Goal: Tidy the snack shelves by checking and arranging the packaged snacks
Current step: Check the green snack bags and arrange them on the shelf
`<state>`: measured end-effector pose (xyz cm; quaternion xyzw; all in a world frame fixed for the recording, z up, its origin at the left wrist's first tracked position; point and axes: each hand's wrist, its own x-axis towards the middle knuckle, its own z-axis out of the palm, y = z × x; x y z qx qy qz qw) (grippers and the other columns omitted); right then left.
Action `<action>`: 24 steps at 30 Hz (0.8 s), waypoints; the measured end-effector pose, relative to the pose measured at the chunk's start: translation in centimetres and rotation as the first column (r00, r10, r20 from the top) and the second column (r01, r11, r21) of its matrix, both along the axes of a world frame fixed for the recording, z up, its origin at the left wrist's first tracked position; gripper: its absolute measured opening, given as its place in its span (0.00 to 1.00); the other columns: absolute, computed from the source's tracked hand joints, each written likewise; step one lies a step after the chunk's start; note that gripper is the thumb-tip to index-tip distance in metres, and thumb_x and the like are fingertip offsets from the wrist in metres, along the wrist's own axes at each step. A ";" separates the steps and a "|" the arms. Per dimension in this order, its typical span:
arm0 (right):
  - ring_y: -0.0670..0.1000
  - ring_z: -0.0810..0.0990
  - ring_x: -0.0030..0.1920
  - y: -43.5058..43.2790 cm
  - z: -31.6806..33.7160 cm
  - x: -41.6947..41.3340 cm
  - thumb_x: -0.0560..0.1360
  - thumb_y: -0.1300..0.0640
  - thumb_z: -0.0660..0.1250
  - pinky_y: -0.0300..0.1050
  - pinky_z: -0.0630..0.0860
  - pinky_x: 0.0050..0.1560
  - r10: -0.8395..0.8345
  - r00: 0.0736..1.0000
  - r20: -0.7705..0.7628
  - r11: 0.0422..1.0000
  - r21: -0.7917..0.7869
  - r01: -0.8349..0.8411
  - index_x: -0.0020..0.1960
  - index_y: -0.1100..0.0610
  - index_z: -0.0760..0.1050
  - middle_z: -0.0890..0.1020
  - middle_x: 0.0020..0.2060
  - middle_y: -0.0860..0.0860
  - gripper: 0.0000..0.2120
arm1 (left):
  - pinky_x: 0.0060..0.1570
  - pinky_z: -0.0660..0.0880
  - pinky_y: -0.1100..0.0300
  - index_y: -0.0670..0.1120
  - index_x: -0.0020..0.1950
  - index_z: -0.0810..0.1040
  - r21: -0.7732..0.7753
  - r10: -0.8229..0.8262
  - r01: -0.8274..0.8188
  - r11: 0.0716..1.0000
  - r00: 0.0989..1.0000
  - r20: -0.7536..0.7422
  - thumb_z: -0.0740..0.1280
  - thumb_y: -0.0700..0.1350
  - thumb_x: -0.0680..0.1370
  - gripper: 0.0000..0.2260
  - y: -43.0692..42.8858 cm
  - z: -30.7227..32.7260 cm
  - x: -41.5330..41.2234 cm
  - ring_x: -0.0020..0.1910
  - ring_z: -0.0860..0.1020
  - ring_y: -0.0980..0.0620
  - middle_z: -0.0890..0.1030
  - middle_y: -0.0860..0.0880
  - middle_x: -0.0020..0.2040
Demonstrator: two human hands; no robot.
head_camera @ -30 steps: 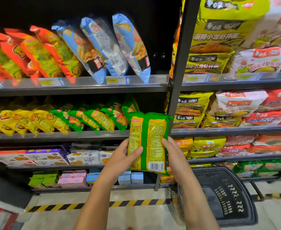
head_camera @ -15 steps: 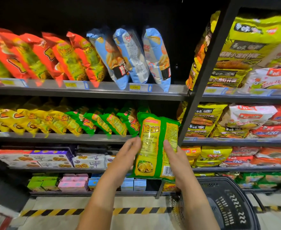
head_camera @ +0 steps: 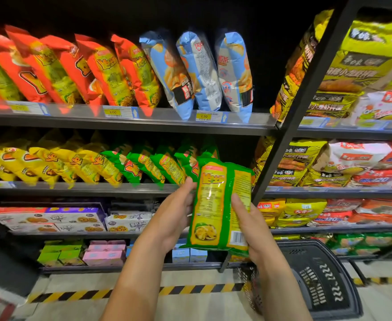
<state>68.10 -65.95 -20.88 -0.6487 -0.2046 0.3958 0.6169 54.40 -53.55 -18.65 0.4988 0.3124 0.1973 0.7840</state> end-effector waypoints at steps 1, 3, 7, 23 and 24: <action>0.48 0.83 0.64 0.2 0.4 -0.4 0.69 0.26 0.71 0.61 0.75 0.72 0.021 0.998 0.060 1.000 -0.020 -0.020 0.68 0.42 0.78 0.86 0.61 0.42 0.33 | 0.68 0.76 0.45 0.55 0.70 0.80 0.010 -0.008 0.009 1.000 1.000 -0.023 0.60 0.66 0.81 0.24 0.0 0.0 -0.1 0.65 0.82 0.51 0.86 0.53 0.63; 0.45 0.85 0.61 0.8 0.8 -1.0 0.73 0.30 0.67 0.59 0.76 0.70 0.065 0.991 0.118 0.997 -0.037 -0.061 0.66 0.41 0.78 0.86 0.59 0.41 0.26 | 0.73 0.71 0.45 0.58 0.73 0.77 0.072 -0.003 0.009 0.997 0.996 -0.089 0.62 0.71 0.79 0.27 -0.2 -0.1 -0.2 0.68 0.79 0.54 0.83 0.57 0.67; 0.50 0.86 0.60 1.2 1.9 -1.7 0.78 0.28 0.54 0.58 0.78 0.67 0.092 0.996 -0.006 0.996 -0.021 -0.092 0.65 0.44 0.79 0.88 0.57 0.48 0.29 | 0.71 0.73 0.43 0.59 0.75 0.74 0.123 0.098 -0.079 0.989 0.983 -0.155 0.61 0.80 0.72 0.39 0.1 -0.7 -0.5 0.69 0.78 0.52 0.79 0.57 0.72; 0.50 0.85 0.62 0.3 2.3 -1.7 0.75 0.30 0.61 0.60 0.77 0.69 0.264 0.961 0.082 0.963 -0.073 -0.258 0.66 0.46 0.80 0.87 0.60 0.47 0.28 | 0.66 0.78 0.43 0.58 0.65 0.79 0.237 0.166 -0.140 0.961 0.982 -0.093 0.63 0.74 0.75 0.27 0.1 -1.0 -1.3 0.59 0.85 0.54 0.87 0.57 0.58; 0.49 0.86 0.61 0.3 2.3 -1.7 0.75 0.34 0.67 0.59 0.77 0.68 0.267 0.956 0.124 0.963 -0.084 -0.258 0.66 0.47 0.79 0.87 0.59 0.46 0.26 | 0.66 0.78 0.44 0.59 0.64 0.78 0.268 0.168 -0.137 0.954 0.981 -0.095 0.63 0.73 0.74 0.26 0.1 -1.1 -1.3 0.59 0.84 0.55 0.86 0.58 0.58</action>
